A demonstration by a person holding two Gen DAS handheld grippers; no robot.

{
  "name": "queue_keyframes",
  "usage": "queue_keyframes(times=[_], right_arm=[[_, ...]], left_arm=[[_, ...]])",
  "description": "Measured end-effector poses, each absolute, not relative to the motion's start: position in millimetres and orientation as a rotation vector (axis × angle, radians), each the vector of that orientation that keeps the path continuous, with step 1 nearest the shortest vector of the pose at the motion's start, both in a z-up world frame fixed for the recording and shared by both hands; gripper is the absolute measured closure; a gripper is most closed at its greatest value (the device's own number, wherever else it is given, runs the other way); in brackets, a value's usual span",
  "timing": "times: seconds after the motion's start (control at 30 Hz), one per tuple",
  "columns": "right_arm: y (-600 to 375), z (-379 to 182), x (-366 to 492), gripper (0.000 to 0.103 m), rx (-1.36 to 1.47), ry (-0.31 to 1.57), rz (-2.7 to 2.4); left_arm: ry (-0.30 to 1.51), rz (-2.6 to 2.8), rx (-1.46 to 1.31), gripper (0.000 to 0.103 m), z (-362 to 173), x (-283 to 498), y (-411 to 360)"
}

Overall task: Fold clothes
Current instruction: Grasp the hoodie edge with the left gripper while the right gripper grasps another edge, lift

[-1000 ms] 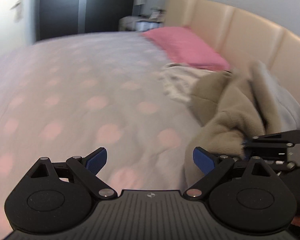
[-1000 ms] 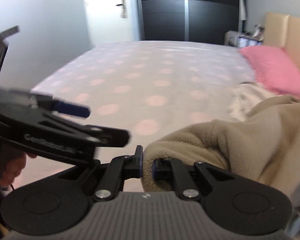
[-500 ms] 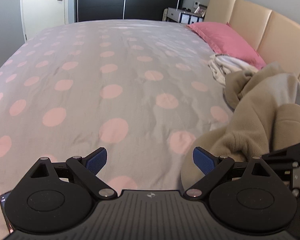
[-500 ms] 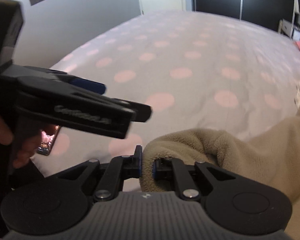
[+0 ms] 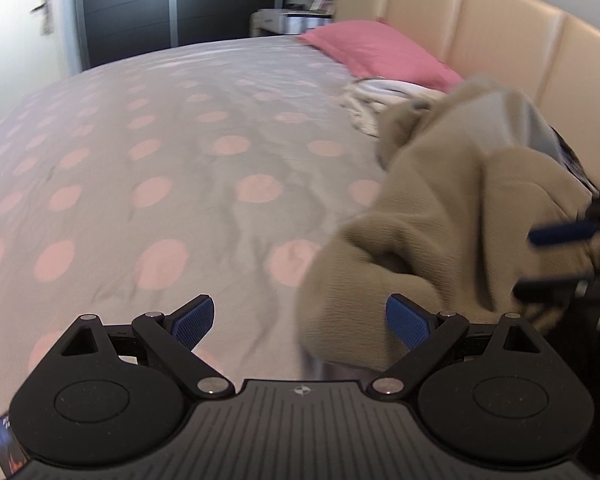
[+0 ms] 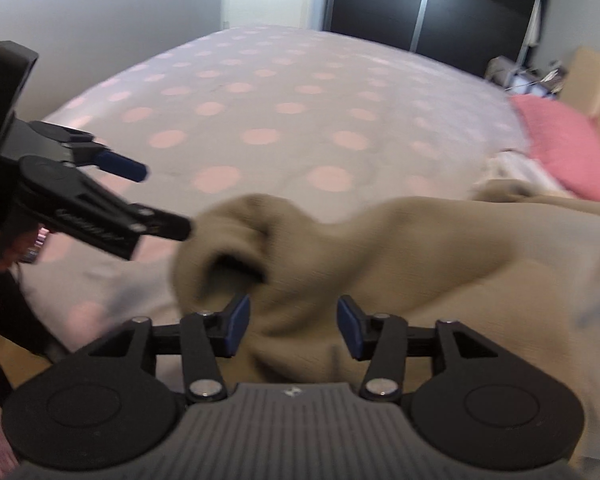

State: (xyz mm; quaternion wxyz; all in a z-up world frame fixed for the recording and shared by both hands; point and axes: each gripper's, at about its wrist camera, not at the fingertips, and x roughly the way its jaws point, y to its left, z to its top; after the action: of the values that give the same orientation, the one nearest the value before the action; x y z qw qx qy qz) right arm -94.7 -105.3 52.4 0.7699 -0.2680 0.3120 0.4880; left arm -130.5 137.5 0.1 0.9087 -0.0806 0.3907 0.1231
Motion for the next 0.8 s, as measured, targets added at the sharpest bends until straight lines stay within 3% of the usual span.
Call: queue_keyframes(times=[0.03,0.2,0.47,0.53,0.6,0.67,0.73,0.8], right_arm=[[-112,53,-92,0.039,-0.598,0.666,1.037],[-134,52,-61,0.037,-0.672,0.647,0.891],[-159,58,7,0.023,-0.692,0.619,0.677],[-163,51,32,0.023,-0.626,0.7,0.703],[-164,41,53,0.024,-0.529,0.801,0.74],[-163,31,64,0.036,-0.444,0.886,0.778],[-157,25,64,0.069,-0.41,0.922,0.801],[-150,24,57,0.094,-0.427,0.91,0.808]], left_arm=[[0.806,0.24,-0.147,0.008,0,-128,132],[0.836,0.22,-0.153,0.008,-3,-110,123],[0.963,0.206,-0.128,0.008,-32,-80,120],[0.981,0.2,-0.167,0.011,-41,-80,123],[0.994,0.191,-0.22,0.024,-51,-79,127],[0.998,0.208,-0.271,0.028,-59,-78,133],[0.999,0.23,-0.312,0.043,-66,-76,138],[0.977,0.239,-0.353,0.06,-67,-75,145]])
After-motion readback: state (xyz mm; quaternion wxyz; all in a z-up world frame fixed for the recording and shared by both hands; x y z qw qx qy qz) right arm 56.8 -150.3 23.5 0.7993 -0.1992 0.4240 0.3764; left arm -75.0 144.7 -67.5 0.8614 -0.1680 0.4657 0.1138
